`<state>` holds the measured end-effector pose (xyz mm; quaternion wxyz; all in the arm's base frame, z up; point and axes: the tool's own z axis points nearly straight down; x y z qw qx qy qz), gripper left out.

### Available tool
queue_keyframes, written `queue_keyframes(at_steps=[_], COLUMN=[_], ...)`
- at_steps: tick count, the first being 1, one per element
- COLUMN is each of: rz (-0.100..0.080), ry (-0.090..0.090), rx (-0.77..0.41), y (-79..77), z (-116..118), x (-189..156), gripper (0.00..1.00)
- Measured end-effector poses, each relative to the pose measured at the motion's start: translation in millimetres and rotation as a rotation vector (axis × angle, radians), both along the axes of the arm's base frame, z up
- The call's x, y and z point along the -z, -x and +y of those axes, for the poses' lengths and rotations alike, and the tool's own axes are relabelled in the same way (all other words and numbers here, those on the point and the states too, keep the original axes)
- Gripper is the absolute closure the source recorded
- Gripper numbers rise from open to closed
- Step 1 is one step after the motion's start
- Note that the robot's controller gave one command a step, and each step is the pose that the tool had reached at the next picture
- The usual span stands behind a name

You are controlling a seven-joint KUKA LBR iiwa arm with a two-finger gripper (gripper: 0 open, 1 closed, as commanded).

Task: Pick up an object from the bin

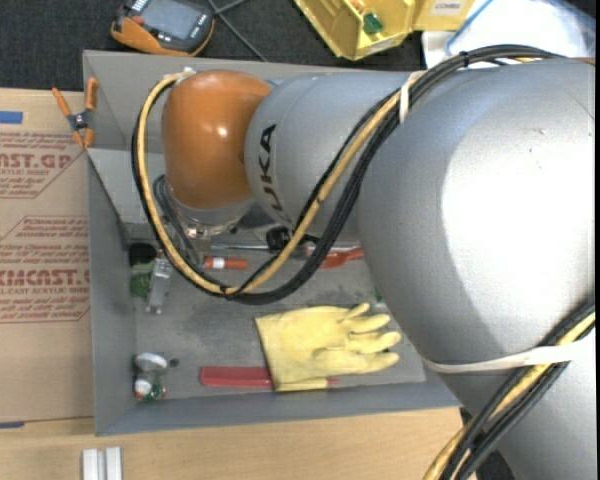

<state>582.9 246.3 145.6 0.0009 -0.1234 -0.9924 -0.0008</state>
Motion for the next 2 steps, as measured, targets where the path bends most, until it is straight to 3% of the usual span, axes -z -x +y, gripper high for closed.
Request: queue_keyframes(at_steps=[1, 2], rz=[-0.008, -0.004], ry=[-0.001, -0.002], rx=[-0.202, 0.117], y=[-4.9, 0.4], z=[-1, 1], x=[10, -15], gripper=[0.0, 0.0])
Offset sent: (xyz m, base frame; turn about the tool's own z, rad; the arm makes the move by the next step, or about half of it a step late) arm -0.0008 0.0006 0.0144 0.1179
